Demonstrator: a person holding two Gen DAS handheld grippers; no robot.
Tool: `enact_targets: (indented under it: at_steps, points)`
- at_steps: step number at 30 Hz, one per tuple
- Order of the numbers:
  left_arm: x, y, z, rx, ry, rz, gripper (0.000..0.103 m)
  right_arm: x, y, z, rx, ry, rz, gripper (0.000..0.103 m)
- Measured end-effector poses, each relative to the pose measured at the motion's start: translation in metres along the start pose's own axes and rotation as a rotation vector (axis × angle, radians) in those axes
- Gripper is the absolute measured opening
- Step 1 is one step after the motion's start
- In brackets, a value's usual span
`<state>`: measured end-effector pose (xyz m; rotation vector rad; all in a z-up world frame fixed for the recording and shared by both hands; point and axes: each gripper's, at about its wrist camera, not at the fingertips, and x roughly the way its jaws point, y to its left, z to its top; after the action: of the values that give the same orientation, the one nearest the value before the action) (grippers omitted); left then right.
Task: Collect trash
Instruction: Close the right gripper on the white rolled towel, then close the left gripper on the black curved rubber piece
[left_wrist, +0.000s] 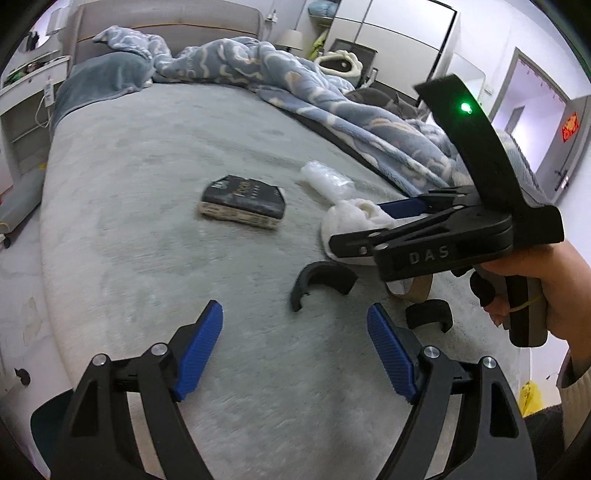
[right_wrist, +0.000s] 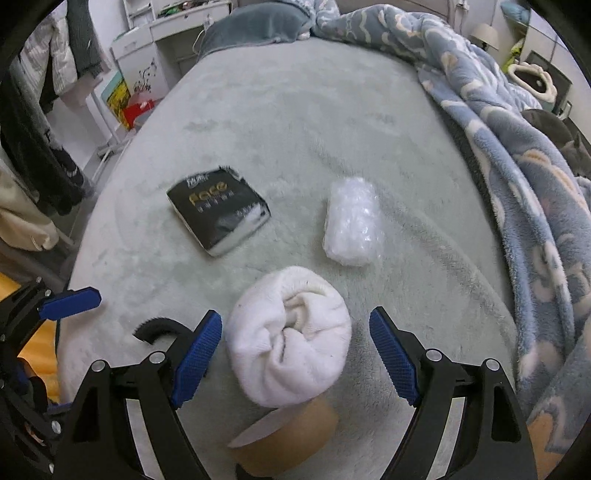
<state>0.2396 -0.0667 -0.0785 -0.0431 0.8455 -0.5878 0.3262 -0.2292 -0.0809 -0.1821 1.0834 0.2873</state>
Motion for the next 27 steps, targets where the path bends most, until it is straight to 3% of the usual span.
enact_targets:
  at_steps: [2,6,7,10,14,27]
  points:
    - [0.007,-0.004,0.000,0.002,0.007,-0.007,0.083,0.002,-0.001,-0.001,-0.007,0.008,0.001,0.068]
    - [0.020,-0.014,-0.001,-0.008,0.022,0.008,0.083,0.002,-0.003,0.001,-0.021,0.010,0.034,0.059]
    - [0.023,-0.017,-0.003,-0.026,0.014,0.040,0.083,0.001,-0.004,0.001,-0.019,0.006,0.042,0.057]
    - [0.026,-0.023,-0.005,-0.044,-0.001,0.092,0.084,-0.010,-0.012,0.006,0.023,-0.038,0.100,0.057]
    - [0.030,-0.024,-0.003,-0.055,-0.015,0.161,0.084,-0.019,-0.019,0.009,0.049,-0.081,0.100,0.056]
    - [0.049,-0.031,0.007,-0.077,0.032,0.209,0.084,-0.019,-0.029,0.016,0.062,-0.118,0.118,0.056]
